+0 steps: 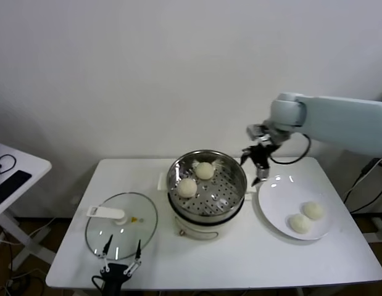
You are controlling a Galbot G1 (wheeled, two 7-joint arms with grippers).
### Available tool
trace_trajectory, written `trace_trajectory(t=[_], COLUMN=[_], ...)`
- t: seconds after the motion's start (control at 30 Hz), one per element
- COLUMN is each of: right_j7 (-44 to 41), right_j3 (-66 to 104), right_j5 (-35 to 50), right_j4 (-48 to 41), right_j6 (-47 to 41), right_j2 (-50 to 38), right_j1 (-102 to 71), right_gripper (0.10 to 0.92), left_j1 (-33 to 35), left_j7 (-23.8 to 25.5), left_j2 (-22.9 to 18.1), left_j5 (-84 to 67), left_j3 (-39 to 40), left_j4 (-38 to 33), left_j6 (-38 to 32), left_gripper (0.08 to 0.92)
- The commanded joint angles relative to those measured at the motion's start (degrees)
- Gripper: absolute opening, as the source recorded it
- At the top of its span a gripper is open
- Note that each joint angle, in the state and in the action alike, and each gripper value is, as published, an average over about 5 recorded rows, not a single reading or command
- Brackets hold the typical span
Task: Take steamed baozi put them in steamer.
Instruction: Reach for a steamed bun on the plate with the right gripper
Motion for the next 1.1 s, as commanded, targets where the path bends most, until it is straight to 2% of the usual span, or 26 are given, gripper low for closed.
trace_trajectory(t=[0.03, 0.33, 1.1], right_j7=[-2.2, 0.0, 3.2], right_j3=[-1.4, 14.6, 33.4], right_j5=[-13.2, -22.0, -27.3], right_j4=[2.1, -0.6, -10.6], right_j6=[4.5, 2.1, 0.6], right_j2=[-18.2, -21.9, -16.0], right_j1=[-4.5, -24.7, -42.2], right_gripper=[0.823, 0.823, 0.823], left_j1=[0.1, -0.1, 0.3], left_j7=[0.0, 0.0, -0.1], left_j2=[-0.1, -0.4, -0.2], left_j5=[0.1, 0.3, 1.4], left_j3=[0.0, -0.3, -0.4], left_j4=[0.3, 1.0, 1.9], left_j6=[-0.1, -0.1, -0.6], left_gripper=[0.823, 0.823, 0.823])
